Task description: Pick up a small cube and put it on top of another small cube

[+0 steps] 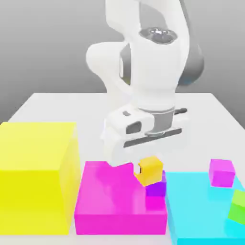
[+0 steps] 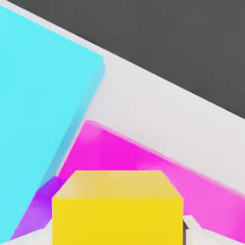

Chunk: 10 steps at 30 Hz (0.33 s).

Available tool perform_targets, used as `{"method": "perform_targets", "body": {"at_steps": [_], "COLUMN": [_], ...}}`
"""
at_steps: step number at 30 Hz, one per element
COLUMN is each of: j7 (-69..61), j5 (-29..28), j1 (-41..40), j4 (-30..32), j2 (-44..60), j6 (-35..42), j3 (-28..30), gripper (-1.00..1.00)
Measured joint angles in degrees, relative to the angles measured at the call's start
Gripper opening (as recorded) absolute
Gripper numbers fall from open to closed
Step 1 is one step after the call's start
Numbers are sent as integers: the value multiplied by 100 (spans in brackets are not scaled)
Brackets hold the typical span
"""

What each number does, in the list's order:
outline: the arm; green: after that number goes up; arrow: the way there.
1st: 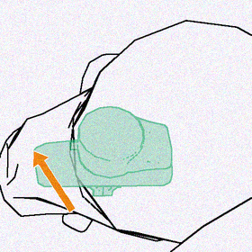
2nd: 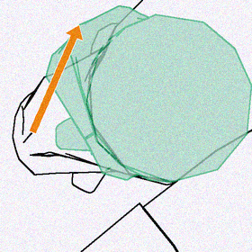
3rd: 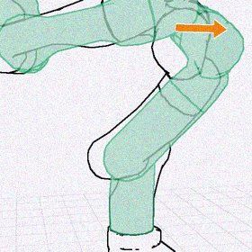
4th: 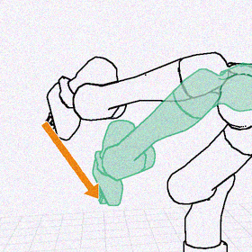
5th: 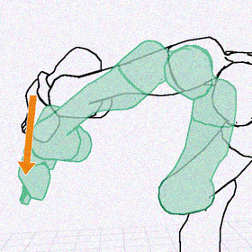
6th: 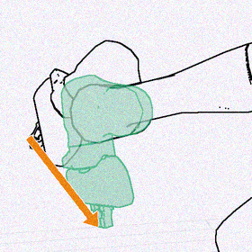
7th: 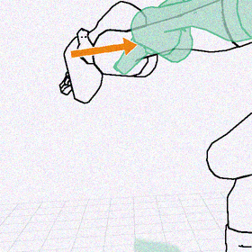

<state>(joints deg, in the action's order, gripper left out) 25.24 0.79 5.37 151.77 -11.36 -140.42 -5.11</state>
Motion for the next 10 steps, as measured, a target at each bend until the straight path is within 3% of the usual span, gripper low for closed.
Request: {"method": "perform_targets", "body": {"at_steps": [2,6,7,10], "j7": [-132,-120,-103,-103], "j5": [129,98,73,73], "j1": [141,167,161,161], "j4": [223,448,484,484], "j2": [-278,300,452,452], "j6": [57,-744,-933,-932], "j3": [-41,-80,-86,-86], "gripper": [-100,-100,100,100]}}
